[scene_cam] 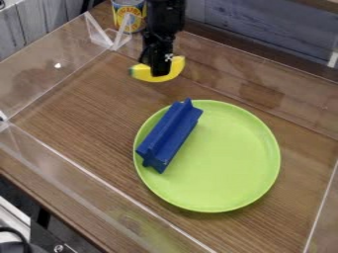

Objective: Put the banana in the green plate

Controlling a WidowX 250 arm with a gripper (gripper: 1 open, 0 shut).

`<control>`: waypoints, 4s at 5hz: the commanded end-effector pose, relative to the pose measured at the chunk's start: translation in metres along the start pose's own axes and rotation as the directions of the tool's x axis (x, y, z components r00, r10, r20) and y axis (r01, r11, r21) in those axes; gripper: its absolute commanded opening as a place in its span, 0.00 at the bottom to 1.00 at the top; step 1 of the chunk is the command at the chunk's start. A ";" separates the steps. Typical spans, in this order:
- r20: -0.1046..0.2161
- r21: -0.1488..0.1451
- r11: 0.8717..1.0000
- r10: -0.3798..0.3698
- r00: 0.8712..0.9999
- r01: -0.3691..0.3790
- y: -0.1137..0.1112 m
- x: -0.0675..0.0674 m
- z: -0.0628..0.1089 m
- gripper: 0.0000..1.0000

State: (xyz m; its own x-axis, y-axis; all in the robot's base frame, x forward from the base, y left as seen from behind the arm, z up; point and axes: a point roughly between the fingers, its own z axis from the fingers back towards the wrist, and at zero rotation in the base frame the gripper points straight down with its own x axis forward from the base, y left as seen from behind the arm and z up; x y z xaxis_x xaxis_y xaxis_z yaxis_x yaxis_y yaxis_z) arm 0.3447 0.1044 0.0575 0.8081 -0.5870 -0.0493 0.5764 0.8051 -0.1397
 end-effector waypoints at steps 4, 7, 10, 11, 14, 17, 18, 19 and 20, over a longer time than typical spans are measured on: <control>0.016 0.020 0.999 -0.029 0.999 0.029 -0.009 -0.015 0.007 0.00; 0.026 0.018 1.000 -0.002 1.000 0.002 -0.010 -0.020 0.012 0.00; 0.055 0.018 0.990 0.142 0.988 -0.143 -0.014 -0.016 0.021 0.00; 0.059 0.019 0.987 0.156 0.986 -0.158 -0.027 -0.012 0.030 0.00; 0.063 0.029 0.999 0.040 0.997 -0.042 -0.112 0.003 0.033 0.00; 0.085 0.041 0.997 0.069 0.994 -0.072 -0.156 0.016 0.011 0.00; 0.087 0.048 0.998 0.029 0.996 -0.033 -0.165 0.015 0.004 0.00; 0.088 0.052 0.999 -0.005 0.996 0.000 -0.167 0.010 -0.002 0.00; 0.098 0.050 0.998 0.032 0.995 -0.037 -0.162 0.012 -0.016 1.00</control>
State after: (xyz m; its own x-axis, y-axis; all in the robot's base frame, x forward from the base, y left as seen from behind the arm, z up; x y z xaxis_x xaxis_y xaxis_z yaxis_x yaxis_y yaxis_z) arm 0.2549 -0.0345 0.0568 0.8319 -0.5546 0.0167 0.5533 0.8269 -0.1011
